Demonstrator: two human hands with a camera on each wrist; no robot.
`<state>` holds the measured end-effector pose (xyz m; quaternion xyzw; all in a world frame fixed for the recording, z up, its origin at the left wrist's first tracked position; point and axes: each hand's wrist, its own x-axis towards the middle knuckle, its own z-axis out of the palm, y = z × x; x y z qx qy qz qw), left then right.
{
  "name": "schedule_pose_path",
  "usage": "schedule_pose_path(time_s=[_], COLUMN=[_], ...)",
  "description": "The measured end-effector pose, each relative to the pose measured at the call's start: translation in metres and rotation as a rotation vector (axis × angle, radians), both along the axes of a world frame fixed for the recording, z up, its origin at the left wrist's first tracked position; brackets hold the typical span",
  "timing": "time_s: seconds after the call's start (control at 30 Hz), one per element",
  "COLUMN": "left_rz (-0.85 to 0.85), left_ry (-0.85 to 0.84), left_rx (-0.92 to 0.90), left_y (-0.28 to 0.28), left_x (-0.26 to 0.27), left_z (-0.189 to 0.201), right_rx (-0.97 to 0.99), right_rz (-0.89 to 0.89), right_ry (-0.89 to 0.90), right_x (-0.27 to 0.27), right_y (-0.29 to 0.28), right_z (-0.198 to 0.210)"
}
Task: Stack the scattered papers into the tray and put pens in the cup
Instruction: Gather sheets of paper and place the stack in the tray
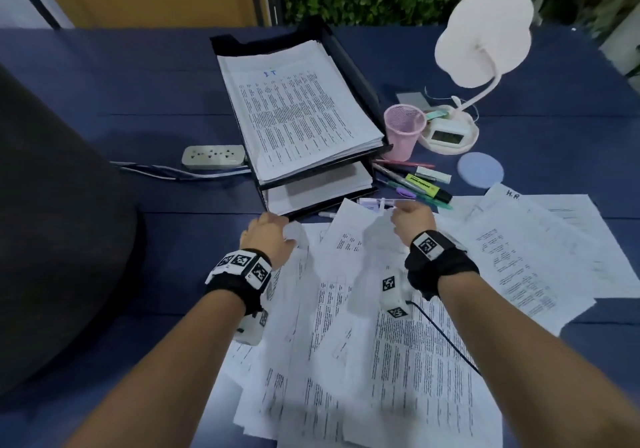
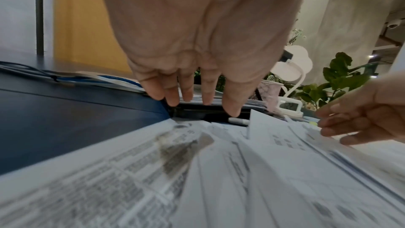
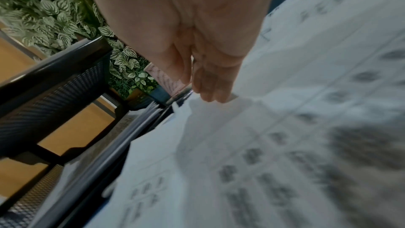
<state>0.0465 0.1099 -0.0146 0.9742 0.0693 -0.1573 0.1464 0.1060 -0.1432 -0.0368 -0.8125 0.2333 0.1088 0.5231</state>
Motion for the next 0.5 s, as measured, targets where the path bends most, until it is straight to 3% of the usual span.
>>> schedule_pose_path(time_s=[0.17, 0.37, 0.5], left_rz=[-0.047, -0.084, -0.082], left_ry=[0.035, 0.168, 0.207], left_rx=[-0.091, -0.099, -0.149], left_y=[-0.029, -0.069, -0.092], left_x=[-0.029, -0.056, -0.067], left_z=[-0.004, -0.009, -0.011], right_rx=[-0.251, -0.631, -0.608], right_rz=[-0.016, 0.06, 0.016], right_ry=[0.041, 0.384, 0.469], right_x=[-0.05, -0.088, -0.11], right_y=[-0.043, -0.093, -0.119], right_z=[0.008, 0.01, 0.007])
